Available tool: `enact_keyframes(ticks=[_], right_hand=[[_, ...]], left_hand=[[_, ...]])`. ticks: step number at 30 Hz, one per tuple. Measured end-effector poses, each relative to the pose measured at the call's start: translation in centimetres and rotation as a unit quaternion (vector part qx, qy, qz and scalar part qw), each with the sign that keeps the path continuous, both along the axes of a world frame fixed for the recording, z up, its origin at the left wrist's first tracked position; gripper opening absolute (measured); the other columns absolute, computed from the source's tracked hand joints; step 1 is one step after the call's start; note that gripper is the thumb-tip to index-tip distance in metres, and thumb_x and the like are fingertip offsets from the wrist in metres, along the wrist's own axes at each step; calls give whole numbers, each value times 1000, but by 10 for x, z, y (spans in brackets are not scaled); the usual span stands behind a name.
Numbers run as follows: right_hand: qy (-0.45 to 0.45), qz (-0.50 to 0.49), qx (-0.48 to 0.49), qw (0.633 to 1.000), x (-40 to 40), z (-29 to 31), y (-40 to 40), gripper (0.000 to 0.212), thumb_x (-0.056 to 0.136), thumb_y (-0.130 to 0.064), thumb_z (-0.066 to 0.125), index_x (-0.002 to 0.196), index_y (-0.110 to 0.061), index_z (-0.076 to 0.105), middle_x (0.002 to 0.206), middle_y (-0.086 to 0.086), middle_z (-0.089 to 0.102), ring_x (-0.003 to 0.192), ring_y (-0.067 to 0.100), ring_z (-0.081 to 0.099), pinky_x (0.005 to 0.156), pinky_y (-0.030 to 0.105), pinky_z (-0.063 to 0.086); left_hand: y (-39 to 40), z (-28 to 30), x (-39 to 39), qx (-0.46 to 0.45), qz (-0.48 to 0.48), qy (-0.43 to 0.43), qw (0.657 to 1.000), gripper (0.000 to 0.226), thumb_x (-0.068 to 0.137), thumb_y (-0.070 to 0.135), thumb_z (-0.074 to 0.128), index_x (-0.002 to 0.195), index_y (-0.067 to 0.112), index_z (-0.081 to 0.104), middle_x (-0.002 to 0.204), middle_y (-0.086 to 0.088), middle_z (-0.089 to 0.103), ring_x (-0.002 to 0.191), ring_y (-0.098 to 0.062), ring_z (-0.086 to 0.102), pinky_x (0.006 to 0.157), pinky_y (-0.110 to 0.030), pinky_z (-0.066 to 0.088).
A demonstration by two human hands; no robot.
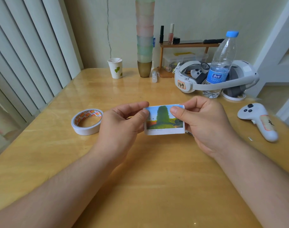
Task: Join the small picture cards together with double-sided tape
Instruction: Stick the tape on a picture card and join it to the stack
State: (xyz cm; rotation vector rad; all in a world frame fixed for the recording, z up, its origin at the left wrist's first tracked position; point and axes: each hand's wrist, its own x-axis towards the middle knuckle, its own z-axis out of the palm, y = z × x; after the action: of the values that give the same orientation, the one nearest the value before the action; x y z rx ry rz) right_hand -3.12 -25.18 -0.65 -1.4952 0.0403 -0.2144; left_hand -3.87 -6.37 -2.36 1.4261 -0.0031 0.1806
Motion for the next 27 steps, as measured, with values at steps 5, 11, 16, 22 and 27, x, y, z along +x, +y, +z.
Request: enact_keyframes(ticks=[5, 11, 16, 22, 27], right_hand=[[-7, 2, -10, 1000, 1, -2, 1, 27, 80, 0, 84, 77, -15, 62, 74, 9, 71, 71, 23, 73, 55, 24, 51], [-9, 46, -16, 999, 0, -1, -3, 28, 84, 4, 78, 105, -14, 69, 72, 7, 60, 66, 12, 68, 58, 20, 51], [20, 80, -5, 997, 0, 0, -3, 16, 85, 1, 78, 95, -11, 76, 89, 16, 74, 83, 27, 72, 90, 51, 57], [37, 81, -14, 996, 1, -2, -1, 15, 85, -10, 80, 73, -20, 77, 81, 11, 72, 82, 26, 68, 91, 53, 56], [24, 47, -13, 999, 3, -2, -1, 8, 86, -12, 79, 80, -16, 75, 75, 4, 73, 76, 21, 70, 81, 47, 57]], left_hand=[[0, 1, 0, -19, -8, 9, 1000, 15, 97, 3, 70, 99, 15, 79, 82, -1, 79, 74, -13, 74, 71, -22, 59], [-1, 2, 0, -5, -9, 5, 1000, 18, 96, 4, 71, 92, 18, 81, 79, -1, 77, 73, -18, 66, 70, -25, 58], [2, 1, 0, 20, -5, 3, 1000, 26, 96, 8, 72, 87, 28, 85, 85, -2, 78, 81, -25, 65, 92, -51, 59], [3, 2, 0, 31, -2, 13, 999, 15, 90, 15, 79, 92, 29, 85, 87, -8, 79, 83, -27, 65, 94, -57, 58], [3, 6, 0, 18, -18, 30, 999, 13, 96, 7, 72, 101, 17, 80, 87, -4, 81, 76, -16, 75, 73, -34, 62]])
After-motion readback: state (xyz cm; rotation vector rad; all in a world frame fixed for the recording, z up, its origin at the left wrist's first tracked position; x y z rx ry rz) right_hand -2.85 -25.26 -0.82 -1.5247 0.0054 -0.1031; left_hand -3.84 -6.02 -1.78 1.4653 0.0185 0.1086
